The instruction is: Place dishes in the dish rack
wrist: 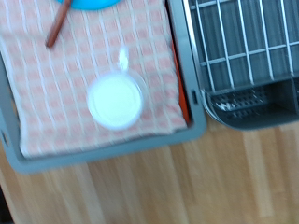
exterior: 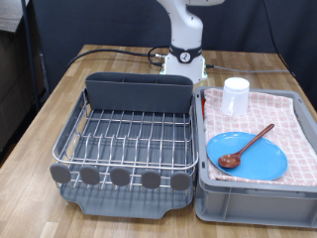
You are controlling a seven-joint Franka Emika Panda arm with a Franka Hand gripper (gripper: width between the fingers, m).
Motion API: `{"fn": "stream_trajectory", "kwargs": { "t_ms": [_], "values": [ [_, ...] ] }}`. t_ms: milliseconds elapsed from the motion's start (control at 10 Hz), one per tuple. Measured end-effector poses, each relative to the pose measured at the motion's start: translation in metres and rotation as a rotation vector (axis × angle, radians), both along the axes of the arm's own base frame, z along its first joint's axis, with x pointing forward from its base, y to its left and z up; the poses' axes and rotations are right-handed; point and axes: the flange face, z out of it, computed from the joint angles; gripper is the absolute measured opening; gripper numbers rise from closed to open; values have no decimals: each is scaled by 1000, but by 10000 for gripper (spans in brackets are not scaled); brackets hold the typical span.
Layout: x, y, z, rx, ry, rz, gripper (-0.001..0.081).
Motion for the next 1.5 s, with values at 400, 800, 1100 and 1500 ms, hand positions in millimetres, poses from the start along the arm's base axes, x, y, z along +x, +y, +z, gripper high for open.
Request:
{"fn": "stream_trajectory", "kwargs": {
  "t_ms": [400,800,1100,1500],
  "values": [
    [50,31,-11,8,-1,-128,802],
    [55,36,-11,12,-35,-120,802],
    [63,61,-15,-13,-31,-148,802],
    [92,89,-24,-32,2,-198,802]
  ]
}}
